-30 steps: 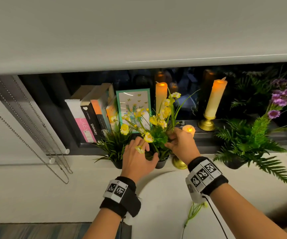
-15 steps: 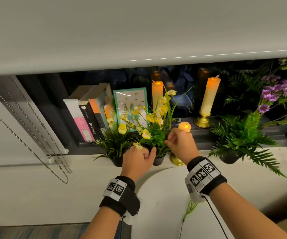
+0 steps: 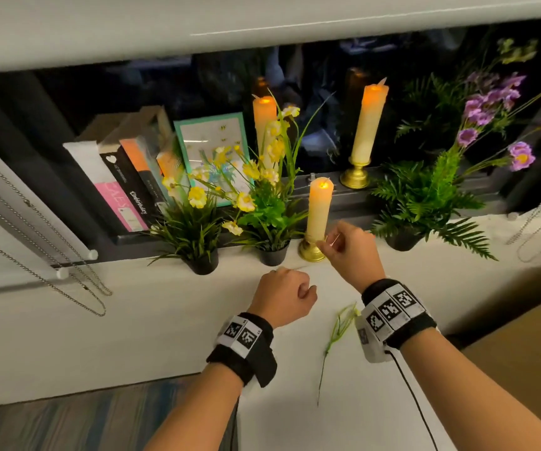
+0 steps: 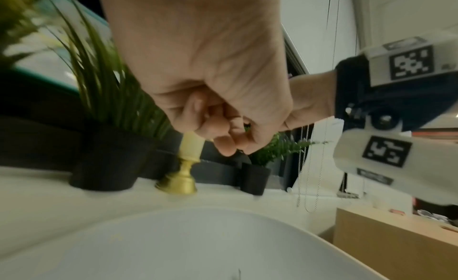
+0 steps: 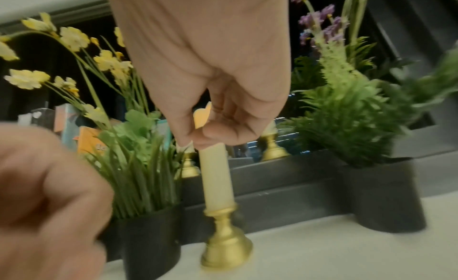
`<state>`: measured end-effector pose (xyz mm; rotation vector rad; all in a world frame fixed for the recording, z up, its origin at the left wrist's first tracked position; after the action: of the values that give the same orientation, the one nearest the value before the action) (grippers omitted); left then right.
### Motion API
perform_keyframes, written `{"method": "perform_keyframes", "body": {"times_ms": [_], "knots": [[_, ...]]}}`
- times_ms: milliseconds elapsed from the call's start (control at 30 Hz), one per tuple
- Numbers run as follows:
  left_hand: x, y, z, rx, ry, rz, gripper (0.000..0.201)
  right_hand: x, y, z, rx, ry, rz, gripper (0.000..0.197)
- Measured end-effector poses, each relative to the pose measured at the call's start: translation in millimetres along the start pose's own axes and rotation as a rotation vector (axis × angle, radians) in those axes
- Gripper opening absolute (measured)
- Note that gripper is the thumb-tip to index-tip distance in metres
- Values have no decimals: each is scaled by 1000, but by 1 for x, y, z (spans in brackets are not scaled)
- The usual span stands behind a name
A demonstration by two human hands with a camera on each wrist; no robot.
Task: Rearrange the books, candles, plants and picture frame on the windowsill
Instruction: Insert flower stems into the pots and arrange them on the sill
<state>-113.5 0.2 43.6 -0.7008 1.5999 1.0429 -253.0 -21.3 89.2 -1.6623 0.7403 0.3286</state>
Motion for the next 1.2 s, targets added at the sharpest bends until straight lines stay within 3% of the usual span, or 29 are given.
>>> {"method": "perform_keyframes", "body": {"times_ms": [200, 333, 467, 700, 900, 1000, 1100, 1200], "knots": [[99, 24, -2, -31, -308, -28, 15, -18, 57, 18, 134, -26, 58, 24], [161, 19, 4, -154, -495, -56, 27, -11, 99, 35, 248, -174, 108, 18], [194, 17, 13, -257, -568, -65, 32, -7, 123, 51, 311, -314, 175, 14], [202, 15, 13, -366, -497, 19, 13, 11, 154, 59, 302, -492, 231, 10], [151, 4, 21, -419, -282, 109, 16, 28, 153, 51, 242, -635, 225, 15], [107, -4, 27, -395, -140, 147, 15, 39, 128, 49, 148, -711, 196, 22], [63, -14, 34, -346, -14, 158, 16, 50, 81, 58, -4, -844, 82, 6], [24, -20, 41, -304, 76, 188, 16, 57, 25, 65, -178, -903, -50, 11]]}}
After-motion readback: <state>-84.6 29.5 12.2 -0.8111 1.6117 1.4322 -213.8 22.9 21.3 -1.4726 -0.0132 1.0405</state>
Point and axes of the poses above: each hand's wrist, its own z-axis away from the middle knuckle, its own x-axis out of the palm, y = z × x, the point moved 9 cm from there along -z, towards the middle knuckle, and after that the axes turned 10 degrees about -z, right-handed, at the moved point
